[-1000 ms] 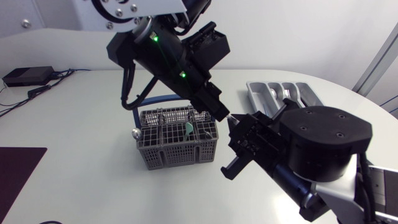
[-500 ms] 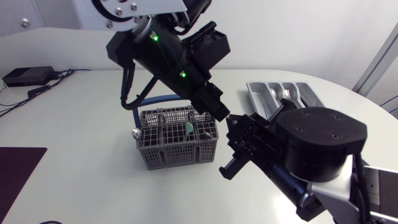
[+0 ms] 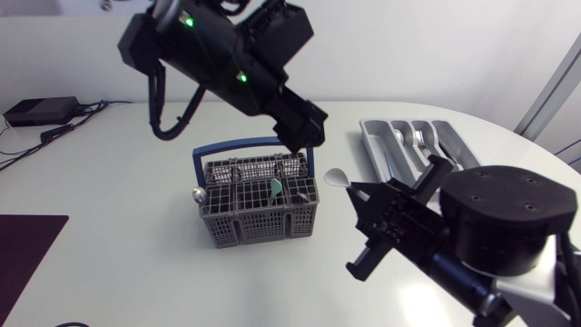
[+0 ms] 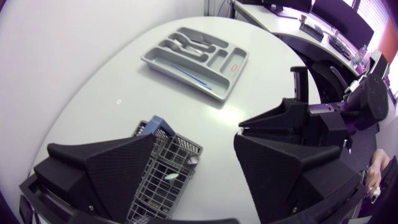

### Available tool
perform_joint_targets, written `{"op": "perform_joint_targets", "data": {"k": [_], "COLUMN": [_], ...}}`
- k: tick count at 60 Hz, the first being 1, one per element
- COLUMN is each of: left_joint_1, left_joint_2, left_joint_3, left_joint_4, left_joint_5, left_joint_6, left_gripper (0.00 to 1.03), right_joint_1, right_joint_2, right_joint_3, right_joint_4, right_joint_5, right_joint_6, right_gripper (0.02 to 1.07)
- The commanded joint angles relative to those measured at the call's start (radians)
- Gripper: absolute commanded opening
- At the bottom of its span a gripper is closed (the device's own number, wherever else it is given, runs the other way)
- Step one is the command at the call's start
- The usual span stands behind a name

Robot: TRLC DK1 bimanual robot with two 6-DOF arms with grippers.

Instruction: Unload the cutlery basket into the drawer organizer.

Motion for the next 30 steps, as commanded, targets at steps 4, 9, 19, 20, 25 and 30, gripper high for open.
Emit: {"op": "perform_joint_targets", "data": {"k": [4, 9, 19, 20, 25, 30], "left_joint_1": [0.054, 0.085, 0.118, 0.118, 0.118, 0.120], "left_joint_2": [-0.075, -0.081, -0.119, -0.124, -0.144, -0.154], "left_joint_3": [-0.021, -0.044, -0.127, -0.139, -0.191, -0.231], "left_joint_4": [0.082, 0.094, 0.111, 0.111, 0.129, 0.131], "left_joint_5": [-0.027, -0.029, -0.022, -0.022, -0.022, -0.021], "left_joint_6": [0.042, 0.111, 0.266, 0.288, 0.357, 0.414], "left_gripper": [0.98, 0.98, 0.97, 0.97, 0.96, 0.96], "right_joint_1": [-0.172, -0.390, -0.797, -0.820, -0.922, -1.008], "right_joint_2": [-0.154, -0.214, -0.188, -0.177, -0.116, -0.042], "right_joint_3": [-0.050, -0.060, -0.047, -0.043, -0.014, 0.028], "right_joint_4": [-0.148, -0.220, -0.287, -0.289, -0.319, -0.342], "right_joint_5": [-0.174, -0.381, -0.720, -0.737, -0.809, -0.871], "right_joint_6": [-0.068, -0.149, -0.379, -0.399, -0.516, -0.597], "right_gripper": [0.09, 0.09, 0.10, 0.10, 0.10, 0.10]}}
